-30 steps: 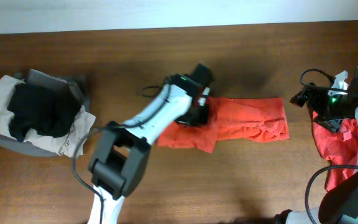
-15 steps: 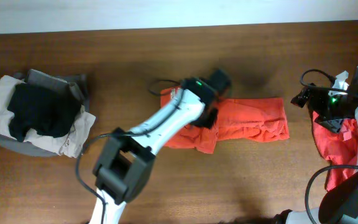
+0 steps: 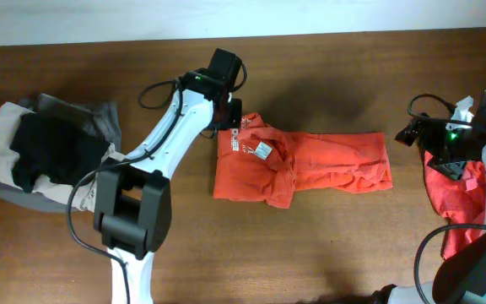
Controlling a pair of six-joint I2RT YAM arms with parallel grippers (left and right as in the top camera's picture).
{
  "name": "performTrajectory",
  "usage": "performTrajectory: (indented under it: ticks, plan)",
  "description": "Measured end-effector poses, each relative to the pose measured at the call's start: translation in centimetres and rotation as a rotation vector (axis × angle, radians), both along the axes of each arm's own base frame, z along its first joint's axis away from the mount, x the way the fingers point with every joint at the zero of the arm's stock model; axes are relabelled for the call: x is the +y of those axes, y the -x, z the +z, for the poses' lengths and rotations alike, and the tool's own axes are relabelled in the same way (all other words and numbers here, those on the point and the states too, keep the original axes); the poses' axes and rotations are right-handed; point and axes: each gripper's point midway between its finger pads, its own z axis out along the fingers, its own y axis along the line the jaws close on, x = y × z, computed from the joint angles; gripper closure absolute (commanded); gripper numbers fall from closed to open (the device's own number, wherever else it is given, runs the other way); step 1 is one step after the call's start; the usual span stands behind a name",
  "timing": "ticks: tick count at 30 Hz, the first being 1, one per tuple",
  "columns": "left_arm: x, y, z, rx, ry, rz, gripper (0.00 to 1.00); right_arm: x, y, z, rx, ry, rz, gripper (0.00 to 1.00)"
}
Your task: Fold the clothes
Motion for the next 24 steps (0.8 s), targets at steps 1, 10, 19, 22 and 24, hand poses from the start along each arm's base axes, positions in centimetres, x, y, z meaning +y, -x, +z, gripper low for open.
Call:
performTrajectory:
  ticks: [1, 10, 19, 22, 24]
  plan:
    - [-0.5, -0.1, -0.5, 0.006, 0.021, -0.009, 1.00, 0.0, 0.0, 0.0, 0.000, 0.000, 0.000, 0.01]
    - [-6.2, 0.7, -3.5, 0.055, 0.153, -0.116, 1.00, 0.0, 0.0, 0.0, 0.000, 0.000, 0.000, 0.01]
    - [-16.4, 2.0, 2.7, -0.093, 0.276, -0.332, 1.00, 0.0, 0.0, 0.0, 0.000, 0.000, 0.000, 0.01]
    - [-17.1, 3.6, 3.0, -0.075, 0.238, -0.366, 0.97, 0.0, 0.0, 0.0, 0.000, 0.000, 0.000, 0.01]
    - [-16.1, 3.9, 3.4, -0.059, 0.179, -0.357, 0.95, 0.0, 0.0, 0.0, 0.001, 0.000, 0.000, 0.01]
